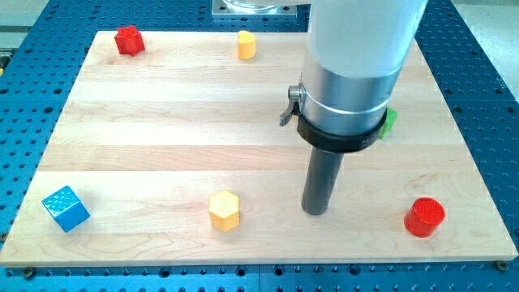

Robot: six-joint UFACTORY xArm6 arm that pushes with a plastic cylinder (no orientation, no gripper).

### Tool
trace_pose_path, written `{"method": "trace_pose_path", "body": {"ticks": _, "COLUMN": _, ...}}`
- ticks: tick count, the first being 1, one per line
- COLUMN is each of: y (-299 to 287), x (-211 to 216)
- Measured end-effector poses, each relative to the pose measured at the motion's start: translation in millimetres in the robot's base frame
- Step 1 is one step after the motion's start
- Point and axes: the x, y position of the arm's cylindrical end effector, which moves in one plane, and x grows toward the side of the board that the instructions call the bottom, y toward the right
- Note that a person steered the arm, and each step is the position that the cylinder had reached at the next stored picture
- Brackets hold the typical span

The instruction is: Push the hexagon to the center of the board

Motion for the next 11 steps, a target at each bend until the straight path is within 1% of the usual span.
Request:
{"method": "trace_pose_path", "body": {"ticks": 1, "y": -12.3, "x": 30.2}}
{"method": "trace_pose_path", "body": {"ticks": 2, "y": -20.4, "x": 41.0}}
{"method": "trace_pose_path", "body": {"ticks": 3, "y": -58.5, "x": 40.8}}
{"method": "trace_pose_path", "body": {"ticks": 4, "y": -96.0, "x": 50.0}}
{"method": "trace_pose_path", "body": {"ticks": 5, "y": -114.8, "x": -14.3}}
{"method": "trace_pose_path", "body": {"ticks": 6, "y": -122.1, "x": -38.8}}
{"method": "trace_pose_path", "body": {"ticks": 7, "y": -153.7, "x": -21.5}}
{"method": "trace_pose_path", "body": {"ticks": 8, "y": -135.0, "x": -75.8}}
{"method": "trace_pose_path", "body": {"ticks": 9, "y": -108.1, "x": -85.1}}
{"method": "trace_pose_path", "body": {"ticks": 10, "y": -147.8, "x": -82.0}}
{"method": "trace_pose_path", "body": {"ticks": 11, "y": -119.8, "x": -101.3}}
